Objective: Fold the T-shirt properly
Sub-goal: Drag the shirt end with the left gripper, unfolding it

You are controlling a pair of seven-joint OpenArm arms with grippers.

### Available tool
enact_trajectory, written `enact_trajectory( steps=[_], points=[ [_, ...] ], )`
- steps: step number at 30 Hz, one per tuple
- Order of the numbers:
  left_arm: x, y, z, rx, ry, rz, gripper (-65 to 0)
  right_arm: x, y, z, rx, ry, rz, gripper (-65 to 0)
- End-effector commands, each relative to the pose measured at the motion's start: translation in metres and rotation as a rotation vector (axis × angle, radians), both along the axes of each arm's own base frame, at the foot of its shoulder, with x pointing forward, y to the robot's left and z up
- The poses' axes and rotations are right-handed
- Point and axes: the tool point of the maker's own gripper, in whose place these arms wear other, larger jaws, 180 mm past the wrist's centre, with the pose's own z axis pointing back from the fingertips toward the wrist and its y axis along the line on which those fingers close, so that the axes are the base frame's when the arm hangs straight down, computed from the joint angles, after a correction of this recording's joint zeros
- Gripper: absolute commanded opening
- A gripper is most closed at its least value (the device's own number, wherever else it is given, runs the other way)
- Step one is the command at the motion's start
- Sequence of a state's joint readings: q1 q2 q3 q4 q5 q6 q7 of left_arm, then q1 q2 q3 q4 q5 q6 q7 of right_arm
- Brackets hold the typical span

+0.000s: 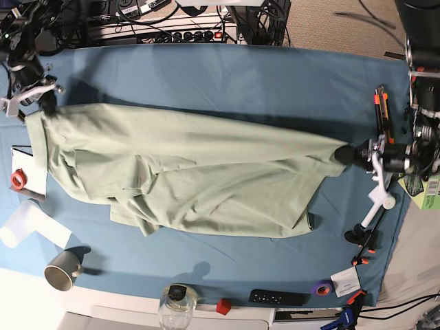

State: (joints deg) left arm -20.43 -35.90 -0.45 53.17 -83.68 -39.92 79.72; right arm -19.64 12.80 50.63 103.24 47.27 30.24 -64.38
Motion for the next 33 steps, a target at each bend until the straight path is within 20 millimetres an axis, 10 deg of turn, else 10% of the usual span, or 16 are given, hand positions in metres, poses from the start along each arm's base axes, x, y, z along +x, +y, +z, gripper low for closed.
enact_trajectory(
  steps=[1,16,33],
  points=[
    [0.005,0.013,0.015,0.005,-0.050,0.021,-65.0,0.002,-0.002,0.012,-0.019,-0.035,0.020,-65.0],
    [-0.076,0.040,-0.007,0.023,-0.008,0.112,-65.0,-0.033,-0.008,-0.001,-0.043,0.092,0.052,-65.0],
    [-0.146,0.021,-0.027,0.045,0.092,0.025,-65.0,-0.031,-0.036,0.014,-0.179,0.165,0.088,-65.0]
  ],
)
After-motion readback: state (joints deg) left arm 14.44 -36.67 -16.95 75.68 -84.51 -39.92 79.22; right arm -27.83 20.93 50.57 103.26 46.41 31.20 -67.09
